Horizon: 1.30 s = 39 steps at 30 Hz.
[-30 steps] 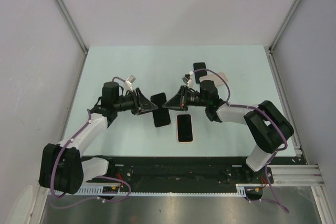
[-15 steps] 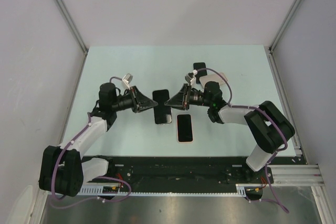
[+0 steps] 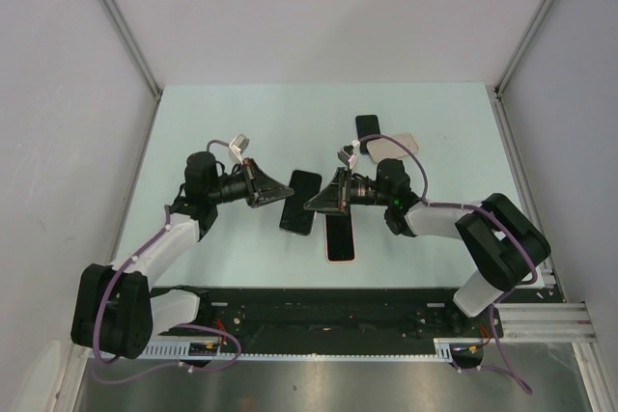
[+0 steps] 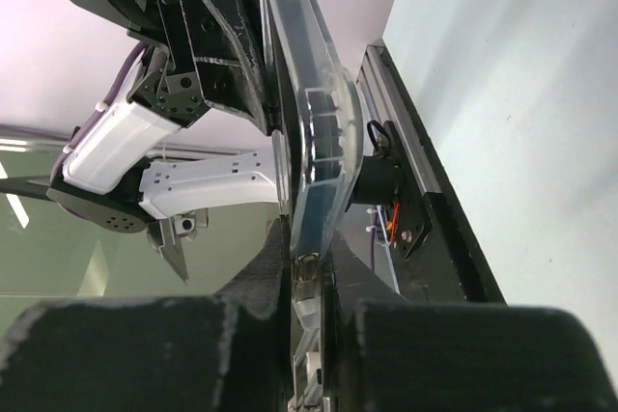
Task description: Put the phone into the phone case
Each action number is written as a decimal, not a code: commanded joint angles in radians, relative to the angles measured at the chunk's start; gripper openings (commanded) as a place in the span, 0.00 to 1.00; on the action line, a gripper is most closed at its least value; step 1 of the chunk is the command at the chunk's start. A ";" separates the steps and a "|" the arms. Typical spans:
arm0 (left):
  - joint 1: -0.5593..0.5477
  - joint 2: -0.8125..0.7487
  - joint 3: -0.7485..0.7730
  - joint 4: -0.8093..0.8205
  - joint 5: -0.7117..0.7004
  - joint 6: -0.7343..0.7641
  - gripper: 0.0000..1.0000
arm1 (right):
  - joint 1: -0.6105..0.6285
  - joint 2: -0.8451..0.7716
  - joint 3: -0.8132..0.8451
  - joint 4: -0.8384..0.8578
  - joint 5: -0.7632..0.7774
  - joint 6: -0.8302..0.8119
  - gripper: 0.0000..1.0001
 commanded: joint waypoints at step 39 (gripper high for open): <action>-0.054 -0.052 0.046 -0.009 -0.094 0.026 0.00 | 0.088 -0.046 -0.117 0.245 0.053 0.113 0.20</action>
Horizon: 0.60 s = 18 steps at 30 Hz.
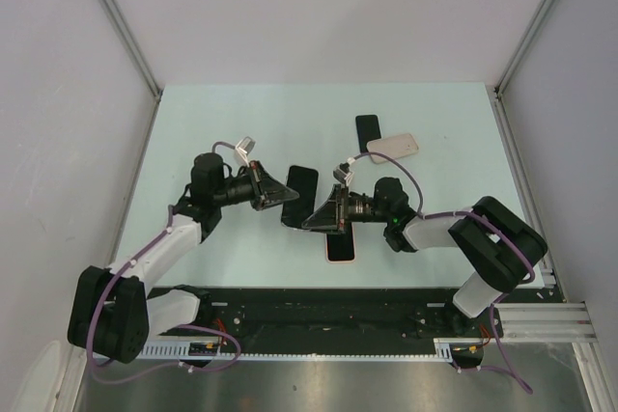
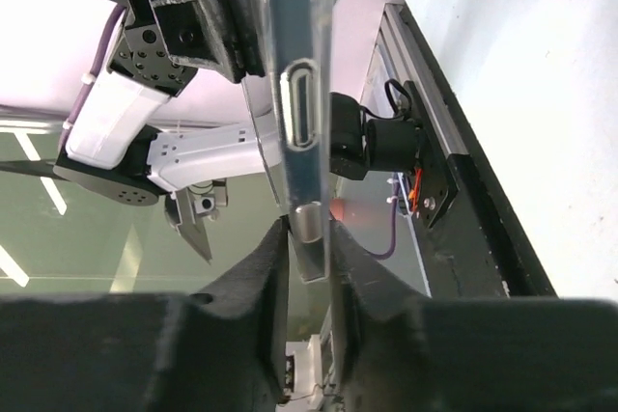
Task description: Put the phone into the phone case
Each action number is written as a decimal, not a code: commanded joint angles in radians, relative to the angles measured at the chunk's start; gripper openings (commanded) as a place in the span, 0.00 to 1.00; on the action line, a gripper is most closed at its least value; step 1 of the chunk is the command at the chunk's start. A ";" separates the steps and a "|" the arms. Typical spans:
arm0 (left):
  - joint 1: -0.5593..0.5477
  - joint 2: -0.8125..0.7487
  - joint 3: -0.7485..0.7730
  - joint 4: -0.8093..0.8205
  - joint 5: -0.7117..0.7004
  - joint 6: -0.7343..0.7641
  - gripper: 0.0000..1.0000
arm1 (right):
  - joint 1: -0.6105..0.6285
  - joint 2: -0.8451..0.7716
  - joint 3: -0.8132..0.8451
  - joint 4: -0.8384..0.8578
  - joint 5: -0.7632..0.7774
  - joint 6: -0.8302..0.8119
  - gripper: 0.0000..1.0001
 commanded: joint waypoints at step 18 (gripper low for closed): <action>0.000 -0.096 0.035 -0.072 0.083 0.135 0.00 | -0.078 -0.215 0.007 -0.197 0.097 -0.177 0.73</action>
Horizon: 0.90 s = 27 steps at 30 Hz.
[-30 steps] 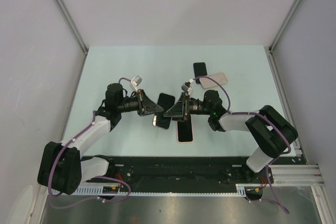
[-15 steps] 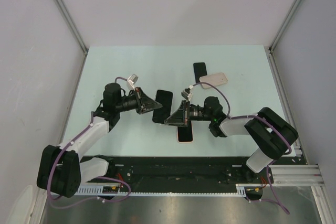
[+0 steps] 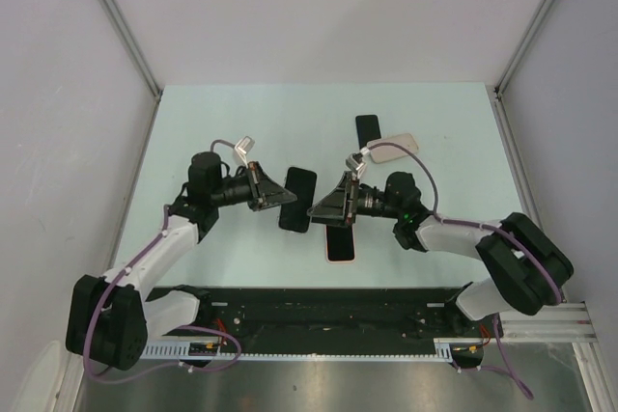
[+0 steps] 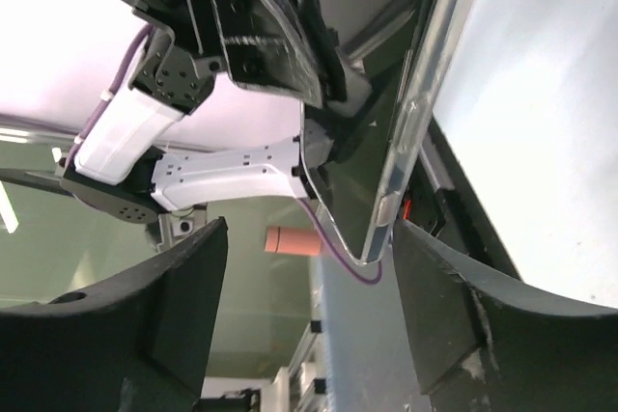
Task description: Put the phone into the phone case
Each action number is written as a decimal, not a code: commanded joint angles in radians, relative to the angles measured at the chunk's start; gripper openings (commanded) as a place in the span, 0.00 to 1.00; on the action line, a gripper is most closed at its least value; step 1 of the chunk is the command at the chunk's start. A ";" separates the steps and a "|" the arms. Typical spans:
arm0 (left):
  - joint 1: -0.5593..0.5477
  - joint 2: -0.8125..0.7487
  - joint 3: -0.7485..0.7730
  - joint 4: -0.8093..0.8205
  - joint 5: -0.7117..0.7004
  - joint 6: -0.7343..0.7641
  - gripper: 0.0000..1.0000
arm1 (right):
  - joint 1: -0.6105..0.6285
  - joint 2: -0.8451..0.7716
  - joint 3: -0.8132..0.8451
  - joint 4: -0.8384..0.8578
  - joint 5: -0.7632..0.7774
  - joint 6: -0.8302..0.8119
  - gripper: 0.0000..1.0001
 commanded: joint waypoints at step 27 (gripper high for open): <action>-0.055 -0.050 -0.039 -0.128 -0.008 0.131 0.00 | -0.097 0.007 0.146 -0.051 0.031 -0.101 0.12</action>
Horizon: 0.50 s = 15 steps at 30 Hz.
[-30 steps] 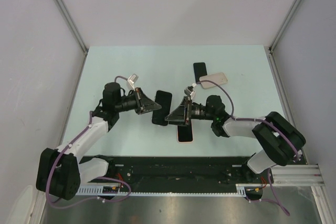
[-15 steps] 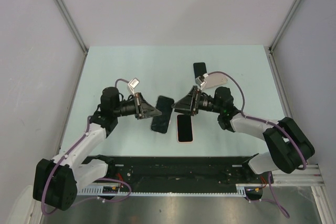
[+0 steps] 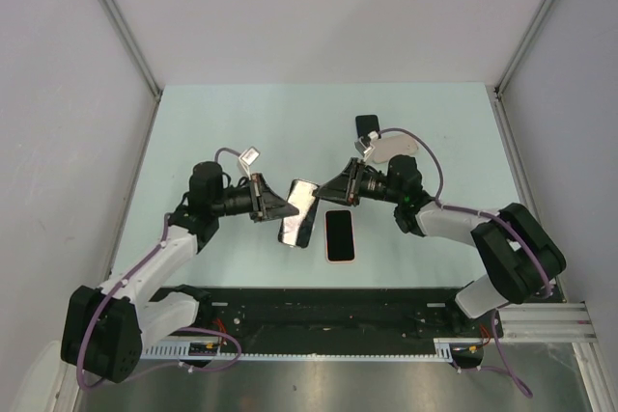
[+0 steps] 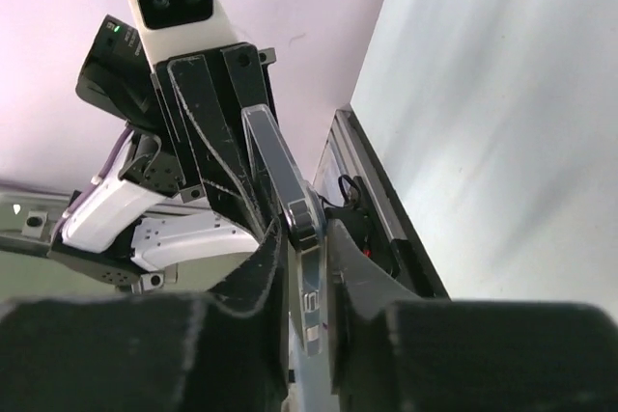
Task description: Put the phone into the phone case
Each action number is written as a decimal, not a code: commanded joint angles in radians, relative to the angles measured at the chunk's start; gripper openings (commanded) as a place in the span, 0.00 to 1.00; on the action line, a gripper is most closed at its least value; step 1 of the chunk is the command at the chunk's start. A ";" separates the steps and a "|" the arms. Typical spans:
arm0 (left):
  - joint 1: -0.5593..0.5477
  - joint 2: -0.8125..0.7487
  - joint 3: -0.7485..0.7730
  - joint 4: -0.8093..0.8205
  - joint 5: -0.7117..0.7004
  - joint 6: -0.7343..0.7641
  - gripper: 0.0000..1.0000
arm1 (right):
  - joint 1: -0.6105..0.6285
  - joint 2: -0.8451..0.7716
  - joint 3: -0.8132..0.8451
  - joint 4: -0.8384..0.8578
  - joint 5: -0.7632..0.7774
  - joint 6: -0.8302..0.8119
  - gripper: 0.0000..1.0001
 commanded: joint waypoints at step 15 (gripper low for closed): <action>-0.015 0.059 0.155 -0.410 -0.280 0.261 0.46 | -0.005 -0.075 0.128 -0.357 0.042 -0.271 0.00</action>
